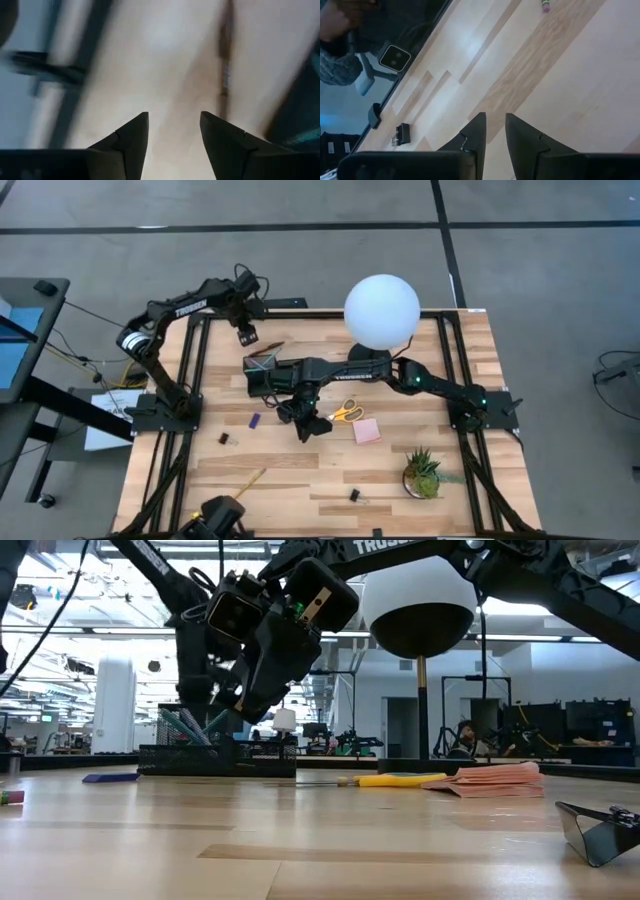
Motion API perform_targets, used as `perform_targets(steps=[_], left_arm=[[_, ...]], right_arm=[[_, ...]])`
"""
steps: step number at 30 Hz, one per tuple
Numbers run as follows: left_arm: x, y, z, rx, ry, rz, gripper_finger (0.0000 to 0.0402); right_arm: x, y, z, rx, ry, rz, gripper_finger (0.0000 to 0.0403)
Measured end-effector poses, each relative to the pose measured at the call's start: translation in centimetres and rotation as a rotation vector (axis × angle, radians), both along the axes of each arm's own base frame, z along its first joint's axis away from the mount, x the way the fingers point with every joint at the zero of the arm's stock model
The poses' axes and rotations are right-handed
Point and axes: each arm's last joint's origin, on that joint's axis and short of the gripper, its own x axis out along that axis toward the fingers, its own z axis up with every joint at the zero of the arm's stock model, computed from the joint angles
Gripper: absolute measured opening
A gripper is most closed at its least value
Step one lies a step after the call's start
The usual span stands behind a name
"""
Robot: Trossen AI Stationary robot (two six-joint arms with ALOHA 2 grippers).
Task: Pick and place office supplies into organizer
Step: Put the brown pen into the black desk organizer
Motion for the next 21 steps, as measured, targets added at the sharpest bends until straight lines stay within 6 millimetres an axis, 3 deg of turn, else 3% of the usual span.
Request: perform_targets(steps=[6, 12, 21], left_arm=[[-0.1, 0.8, -3.5, -0.073, 0.041, -0.006, 0.0173], [-0.4, 2.2, -4.9, -0.069, -0.001, 0.019, 0.0173], [0.1, 1.5, -6.7, -0.178, 0.065, -0.004, 0.0174]], right_arm=[[0.0, 0.0, 0.0, 0.0, 0.0, 0.0, 0.0066], [0.0, 0.0, 0.0, 0.001, 0.0, 0.0, 0.0066], [0.0, 0.0, 0.0, 0.0, -0.002, 0.001, 0.0066]])
